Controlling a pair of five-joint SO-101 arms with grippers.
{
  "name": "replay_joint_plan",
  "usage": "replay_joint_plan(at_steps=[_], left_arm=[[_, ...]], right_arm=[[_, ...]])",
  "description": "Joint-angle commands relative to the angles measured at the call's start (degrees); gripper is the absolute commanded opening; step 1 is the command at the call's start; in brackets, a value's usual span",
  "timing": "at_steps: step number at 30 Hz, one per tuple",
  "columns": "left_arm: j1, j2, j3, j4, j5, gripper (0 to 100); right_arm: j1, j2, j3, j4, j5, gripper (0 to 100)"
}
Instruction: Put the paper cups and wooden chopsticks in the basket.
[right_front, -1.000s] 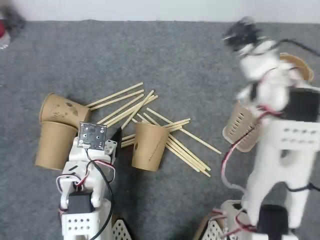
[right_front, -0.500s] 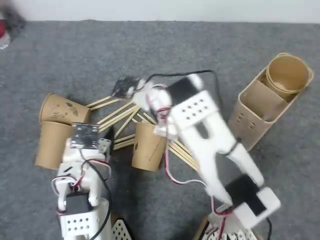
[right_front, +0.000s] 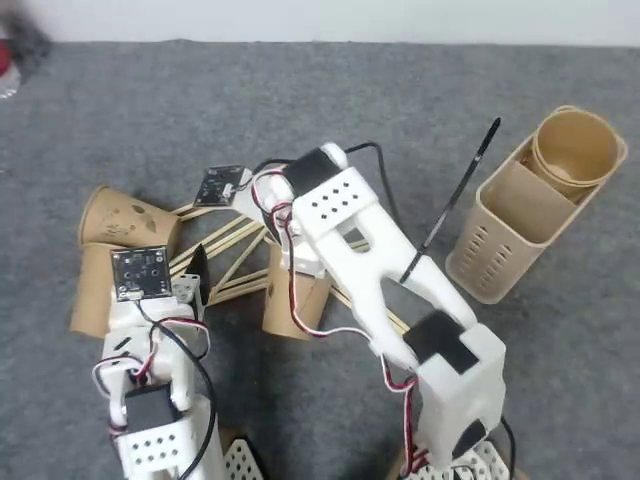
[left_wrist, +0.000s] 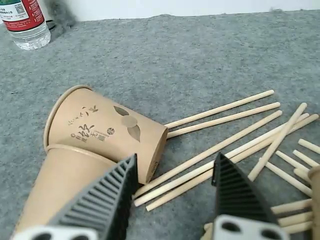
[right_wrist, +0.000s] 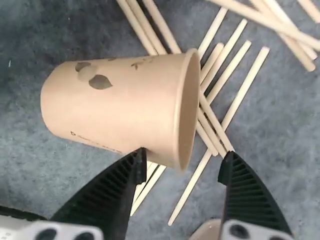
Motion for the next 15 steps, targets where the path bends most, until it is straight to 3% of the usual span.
replay_joint_plan(at_steps=[1,6,9,15], left_arm=[[-0.35,-0.88,-0.57,-1.32,0.79,24],[-0.26,-0.88,-0.57,-1.32,0.79,24],[-0.26,-0.88,-0.57,-1.32,0.79,24],[-0.26,-0.88,-0.48,-1.32,0.79,24]], right_arm=[[-0.92,0.04,-3.43,-0.13,0.97,23.4],[-4.88,0.04,-3.34,7.60,5.54,11.7],[-6.90,0.04,-2.02,7.43,3.52,1.4],[-10.86,0.04,0.00,7.34,3.96,1.3]])
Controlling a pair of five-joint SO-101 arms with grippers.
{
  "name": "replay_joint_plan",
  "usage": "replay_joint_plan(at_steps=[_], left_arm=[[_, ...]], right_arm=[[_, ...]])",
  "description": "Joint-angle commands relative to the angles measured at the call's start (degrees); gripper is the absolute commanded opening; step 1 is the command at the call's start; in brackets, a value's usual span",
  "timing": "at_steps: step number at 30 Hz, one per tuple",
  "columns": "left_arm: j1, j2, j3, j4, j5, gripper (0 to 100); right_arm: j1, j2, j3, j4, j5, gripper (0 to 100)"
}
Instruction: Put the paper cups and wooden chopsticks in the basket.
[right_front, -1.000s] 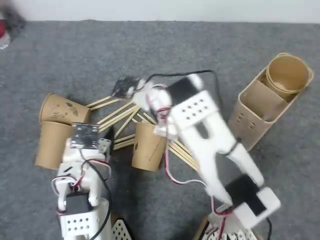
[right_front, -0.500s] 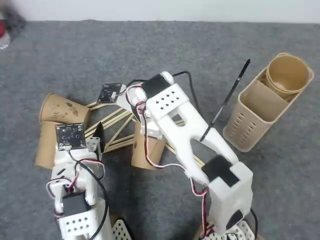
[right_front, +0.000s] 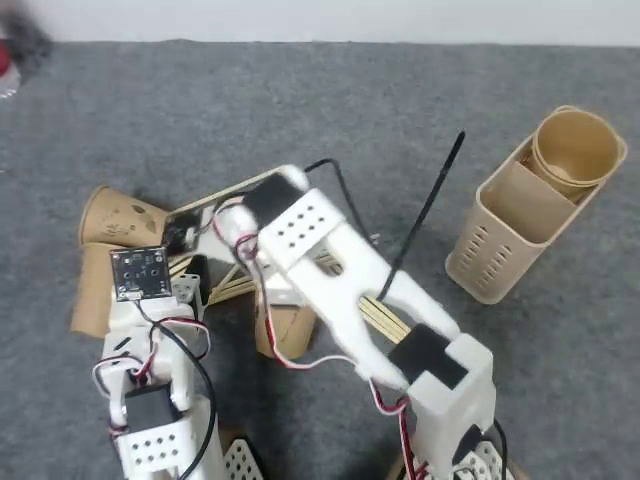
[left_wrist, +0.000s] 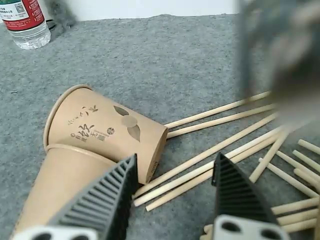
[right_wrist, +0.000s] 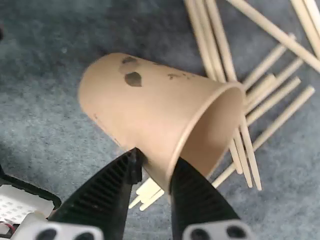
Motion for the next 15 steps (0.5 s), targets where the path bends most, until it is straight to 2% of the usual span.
replay_joint_plan(at_steps=[1,6,15], left_arm=[[-0.26,-0.88,-0.48,-1.32,0.62,24],[-0.26,-0.88,-0.48,-1.41,0.62,24],[-0.26,-0.88,-0.48,-1.41,0.62,24]], right_arm=[[-1.98,-0.13,0.18,2.24,0.09,0.6],[-0.84,-6.64,0.18,2.24,0.53,0.8],[13.49,-27.21,-7.38,2.15,0.18,0.8]])
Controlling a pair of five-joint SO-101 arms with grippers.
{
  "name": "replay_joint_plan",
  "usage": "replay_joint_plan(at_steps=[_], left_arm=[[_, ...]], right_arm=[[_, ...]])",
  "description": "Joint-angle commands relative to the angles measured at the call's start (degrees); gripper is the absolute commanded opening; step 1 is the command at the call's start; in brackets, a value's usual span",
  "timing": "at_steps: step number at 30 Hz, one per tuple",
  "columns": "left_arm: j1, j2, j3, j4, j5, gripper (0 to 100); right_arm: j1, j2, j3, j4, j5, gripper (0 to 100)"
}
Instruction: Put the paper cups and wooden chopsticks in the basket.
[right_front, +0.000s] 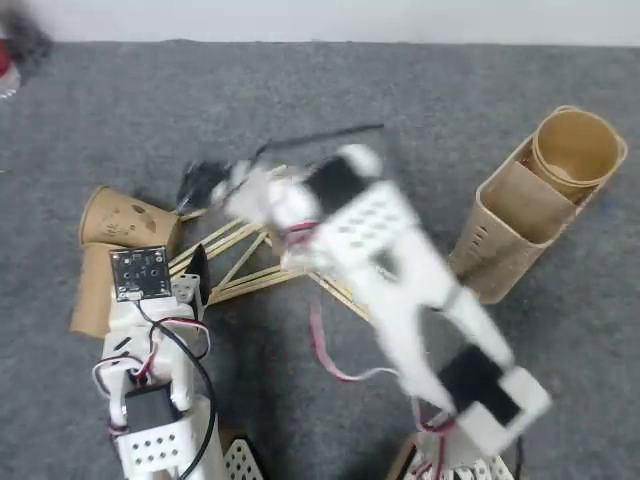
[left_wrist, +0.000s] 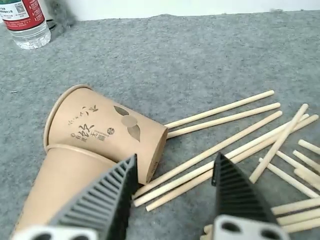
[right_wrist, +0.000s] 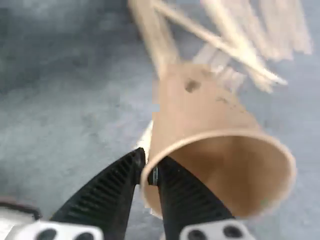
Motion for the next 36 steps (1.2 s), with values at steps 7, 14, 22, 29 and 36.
replay_joint_plan(at_steps=[7,14,22,29,36], left_arm=[[-0.18,-0.88,-0.48,-1.41,0.62,24],[-0.18,-0.88,-0.48,-1.41,0.62,24],[-0.18,-0.88,-0.48,-1.41,0.62,24],[-0.09,-0.88,-0.40,-1.41,0.62,24],[0.70,-0.88,-0.40,-1.41,0.62,24]], right_arm=[[23.52,-14.99,-18.29,2.07,0.70,0.8],[49.27,-15.08,-24.79,1.36,10.81,0.8],[60.70,-14.99,-20.40,1.80,18.02,0.8],[58.42,-14.99,-7.30,-3.30,18.02,0.8],[50.42,-14.73,-6.86,-3.30,14.68,0.8]])
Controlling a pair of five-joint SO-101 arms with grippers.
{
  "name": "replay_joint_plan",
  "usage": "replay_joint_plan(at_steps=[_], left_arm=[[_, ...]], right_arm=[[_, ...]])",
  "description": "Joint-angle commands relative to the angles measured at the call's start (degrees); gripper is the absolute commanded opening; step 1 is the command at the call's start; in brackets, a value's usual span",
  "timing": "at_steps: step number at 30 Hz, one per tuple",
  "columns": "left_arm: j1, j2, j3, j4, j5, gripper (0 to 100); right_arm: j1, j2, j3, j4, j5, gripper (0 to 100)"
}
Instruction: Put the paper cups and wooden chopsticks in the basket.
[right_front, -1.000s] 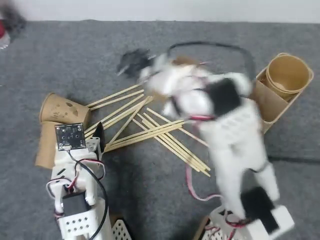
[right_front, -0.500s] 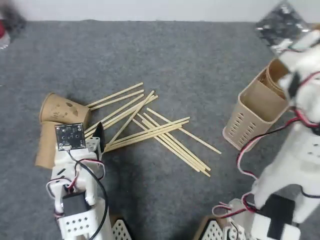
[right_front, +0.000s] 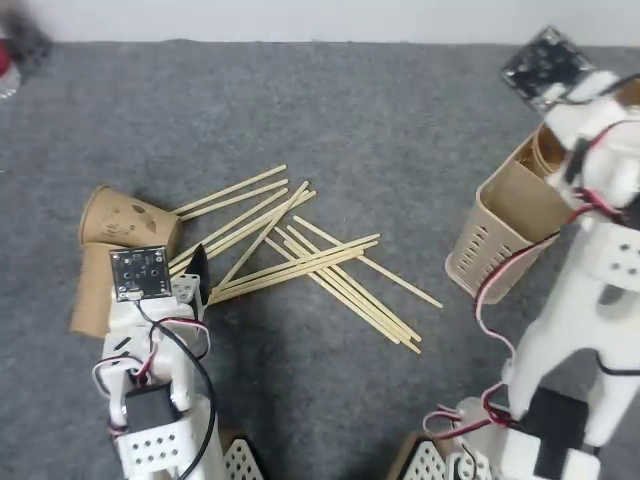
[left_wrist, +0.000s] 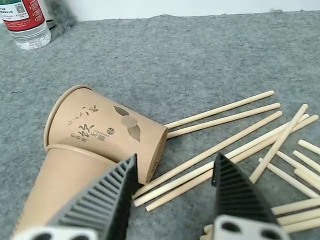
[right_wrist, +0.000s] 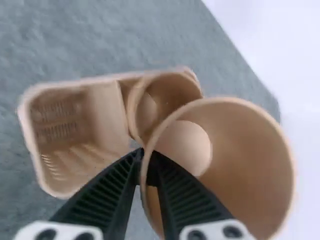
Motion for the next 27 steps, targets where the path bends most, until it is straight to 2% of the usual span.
replay_joint_plan(at_steps=[1,7,14,16,19,21,27], left_arm=[[1.23,-0.88,-0.40,-1.41,0.62,24],[1.41,-0.88,-0.40,-1.41,0.62,24],[1.58,-0.88,-0.40,-1.41,0.62,24],[1.58,-0.88,-0.40,-1.41,0.62,24],[1.58,-0.88,-0.40,-1.41,0.62,24],[1.58,-0.88,-0.40,-1.41,0.62,24],[1.58,-0.88,-0.40,-1.32,0.62,24]], right_arm=[[-3.56,-0.92,0.00,0.22,-0.97,0.8],[-3.65,4.26,-0.35,2.42,-0.97,0.8],[-2.07,4.88,-0.44,-2.07,-1.05,1.9],[-0.84,4.62,-0.44,-3.82,-3.16,7.6],[0.92,3.74,-0.44,-5.76,-9.58,24.7],[1.19,3.03,-0.44,-5.67,-9.93,32.0],[1.36,2.59,0.00,-6.29,-9.85,21.9]])
